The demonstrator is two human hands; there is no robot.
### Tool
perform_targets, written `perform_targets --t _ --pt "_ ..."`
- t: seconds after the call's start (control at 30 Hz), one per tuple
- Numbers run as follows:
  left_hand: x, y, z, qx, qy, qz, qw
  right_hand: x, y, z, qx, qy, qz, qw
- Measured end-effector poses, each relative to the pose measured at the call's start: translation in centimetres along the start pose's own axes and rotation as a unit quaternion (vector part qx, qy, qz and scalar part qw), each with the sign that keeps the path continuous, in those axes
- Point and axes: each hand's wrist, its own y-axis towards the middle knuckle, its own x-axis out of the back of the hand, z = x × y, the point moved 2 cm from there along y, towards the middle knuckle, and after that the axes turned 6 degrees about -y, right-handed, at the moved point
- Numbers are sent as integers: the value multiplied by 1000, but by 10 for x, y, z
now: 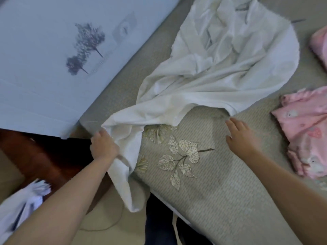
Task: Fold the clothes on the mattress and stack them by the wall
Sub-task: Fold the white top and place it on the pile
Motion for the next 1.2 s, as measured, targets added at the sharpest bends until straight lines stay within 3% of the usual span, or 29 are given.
perform_targets --t 0.1,0.2,0.37,0.43,0.57,0.63,0.77,1.0,1.07,1.2 --pt "-7 -6 -38 -213 22 -62 975 5 21 17 -14 -26 -12 999" --pt "-19 -7 -80 -412 41 -73 907 5 44 15 -40 -84 1 996" --pt "-34 14 -120 -530 51 -89 842 6 76 -24 -84 -147 -8 986" --pt "-32 23 -130 -535 9 -61 843 11 86 -44 -66 -152 -33 986" --pt "-10 37 -141 -410 -172 -13 896 22 100 -64 -38 -64 -83 994" --pt "9 42 -144 -352 -257 -46 899 36 95 -66 -67 26 -121 990" --pt "63 35 -172 -331 -276 -93 897 102 63 -80 -112 115 -249 955" --pt "194 -53 -271 -461 -208 -73 860 276 -48 -114 -147 129 -422 885" --pt "242 -88 -294 -507 -224 -76 829 325 -92 -126 -164 125 -466 860" --pt "336 -182 -321 -589 -316 -114 735 422 -200 -142 -199 120 -591 773"
